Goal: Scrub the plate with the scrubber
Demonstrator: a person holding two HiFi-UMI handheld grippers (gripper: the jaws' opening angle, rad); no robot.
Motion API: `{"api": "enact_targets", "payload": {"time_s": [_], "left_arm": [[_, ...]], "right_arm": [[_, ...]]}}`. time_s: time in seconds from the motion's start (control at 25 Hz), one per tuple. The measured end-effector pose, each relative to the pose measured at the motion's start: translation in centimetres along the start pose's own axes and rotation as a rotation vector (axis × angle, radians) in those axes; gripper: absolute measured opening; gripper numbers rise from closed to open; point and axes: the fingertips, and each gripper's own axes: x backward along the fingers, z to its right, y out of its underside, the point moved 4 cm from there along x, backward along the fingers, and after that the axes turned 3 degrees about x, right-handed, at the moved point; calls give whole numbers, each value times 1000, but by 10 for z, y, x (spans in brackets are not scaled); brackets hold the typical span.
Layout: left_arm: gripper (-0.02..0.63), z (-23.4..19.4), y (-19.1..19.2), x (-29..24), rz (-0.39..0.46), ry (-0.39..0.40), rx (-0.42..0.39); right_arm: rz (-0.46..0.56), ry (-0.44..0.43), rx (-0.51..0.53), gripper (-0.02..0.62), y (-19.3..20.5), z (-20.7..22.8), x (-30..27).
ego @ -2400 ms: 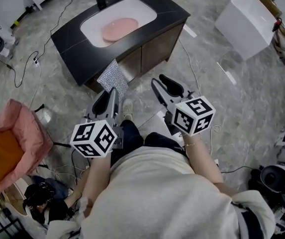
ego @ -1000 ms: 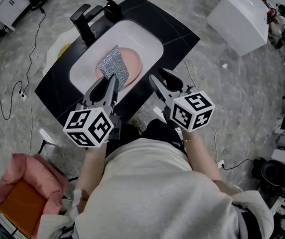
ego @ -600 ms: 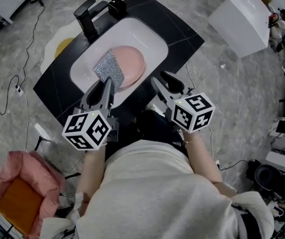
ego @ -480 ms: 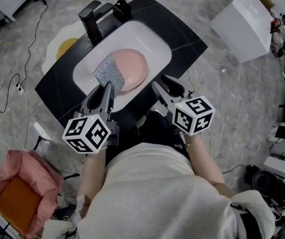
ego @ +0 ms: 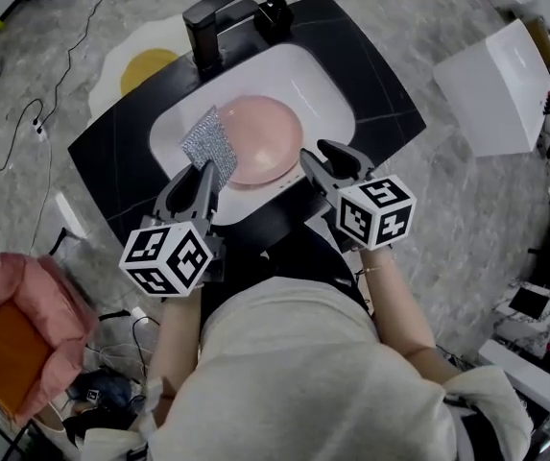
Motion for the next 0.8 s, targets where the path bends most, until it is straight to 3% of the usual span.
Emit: {"api": "enact_targets", "payload": {"time_s": [0.24, 0.4, 0.64, 0.8], "left_arm": [[77, -7, 9, -23, -11, -80, 6], [77, -11, 14, -40, -26, -150, -42], [77, -17, 31, -61, -110, -242, -179], [77, -22, 43, -69, -151, -289, -187]], "right_arm": [[-120, -49, 36, 140, 2, 38, -44], [-251, -97, 52, 118, 3, 56, -70], [-385, -135, 34, 119, 9, 84, -113], [-428, -147, -13, 134, 15, 96, -140]]}}
